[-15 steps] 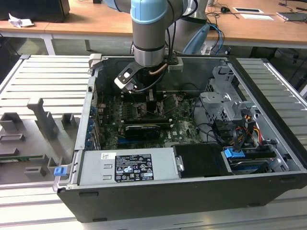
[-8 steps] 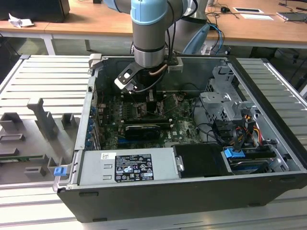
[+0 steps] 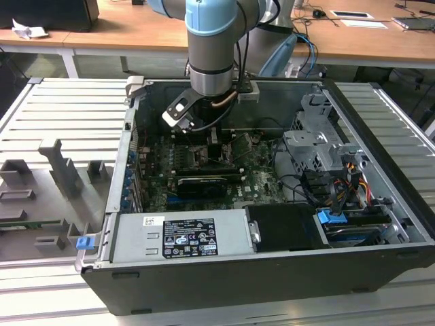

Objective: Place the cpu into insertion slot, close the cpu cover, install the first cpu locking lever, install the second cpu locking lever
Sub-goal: 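Place the cpu into insertion slot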

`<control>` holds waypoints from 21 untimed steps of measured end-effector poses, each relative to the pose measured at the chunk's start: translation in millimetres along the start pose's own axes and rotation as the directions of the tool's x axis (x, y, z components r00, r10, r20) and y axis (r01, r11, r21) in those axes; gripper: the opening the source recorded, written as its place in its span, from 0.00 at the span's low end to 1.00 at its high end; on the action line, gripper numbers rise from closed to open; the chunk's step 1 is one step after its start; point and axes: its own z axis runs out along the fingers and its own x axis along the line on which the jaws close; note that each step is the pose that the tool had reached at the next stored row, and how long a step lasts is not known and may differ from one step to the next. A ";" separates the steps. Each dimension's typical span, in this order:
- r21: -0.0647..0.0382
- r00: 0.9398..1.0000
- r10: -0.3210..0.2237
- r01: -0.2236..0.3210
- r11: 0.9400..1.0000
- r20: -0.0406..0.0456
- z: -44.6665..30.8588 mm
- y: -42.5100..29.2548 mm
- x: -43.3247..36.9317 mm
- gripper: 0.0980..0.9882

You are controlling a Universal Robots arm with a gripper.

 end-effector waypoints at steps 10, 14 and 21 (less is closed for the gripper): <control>0.000 1.000 0.000 0.000 1.000 0.000 0.1 0.0 0.0 0.57; 0.000 1.000 0.000 0.000 1.000 0.000 -4.0 0.3 0.0 0.57; 0.000 1.000 0.000 0.000 1.000 0.000 -15.1 1.0 0.0 0.27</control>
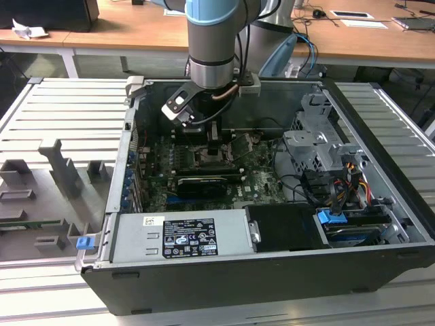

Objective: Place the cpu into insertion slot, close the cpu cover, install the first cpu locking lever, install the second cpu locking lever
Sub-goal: 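Place the cpu into insertion slot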

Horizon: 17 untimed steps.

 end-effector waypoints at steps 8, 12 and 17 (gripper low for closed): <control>0.000 1.000 0.000 0.000 1.000 0.000 -2.8 0.2 0.0 0.01; 0.000 1.000 0.000 0.000 1.000 0.000 -4.1 0.3 0.0 0.01; 0.000 1.000 0.000 0.000 1.000 0.000 -4.7 0.3 0.0 0.01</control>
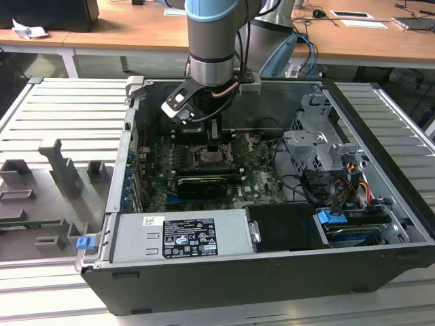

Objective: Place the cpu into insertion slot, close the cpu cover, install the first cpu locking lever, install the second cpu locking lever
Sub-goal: 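Place the cpu into insertion slot, then close the cpu cover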

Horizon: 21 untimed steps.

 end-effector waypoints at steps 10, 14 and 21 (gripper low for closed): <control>0.002 1.000 0.000 0.000 1.000 0.000 0.0 8.9 0.0 0.01; 0.002 1.000 0.000 0.000 1.000 0.000 0.0 9.8 -0.1 0.01; 0.002 1.000 0.000 0.000 1.000 0.001 -8.2 10.2 1.2 0.01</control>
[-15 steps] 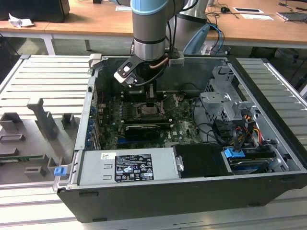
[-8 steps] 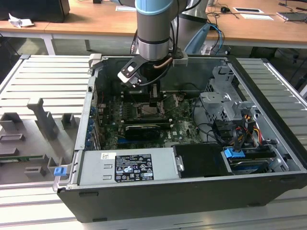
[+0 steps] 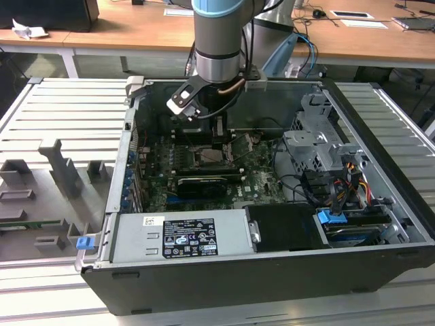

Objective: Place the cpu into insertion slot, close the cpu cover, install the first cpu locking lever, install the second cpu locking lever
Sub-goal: 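Close the cpu cover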

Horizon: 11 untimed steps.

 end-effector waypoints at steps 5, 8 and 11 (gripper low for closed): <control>0.000 1.000 0.000 0.000 1.000 0.000 -7.9 0.4 0.8 0.01; 0.000 1.000 0.000 0.000 1.000 0.000 -11.0 0.4 1.1 0.01; 0.000 1.000 0.000 0.000 1.000 0.000 -14.5 0.7 1.3 0.01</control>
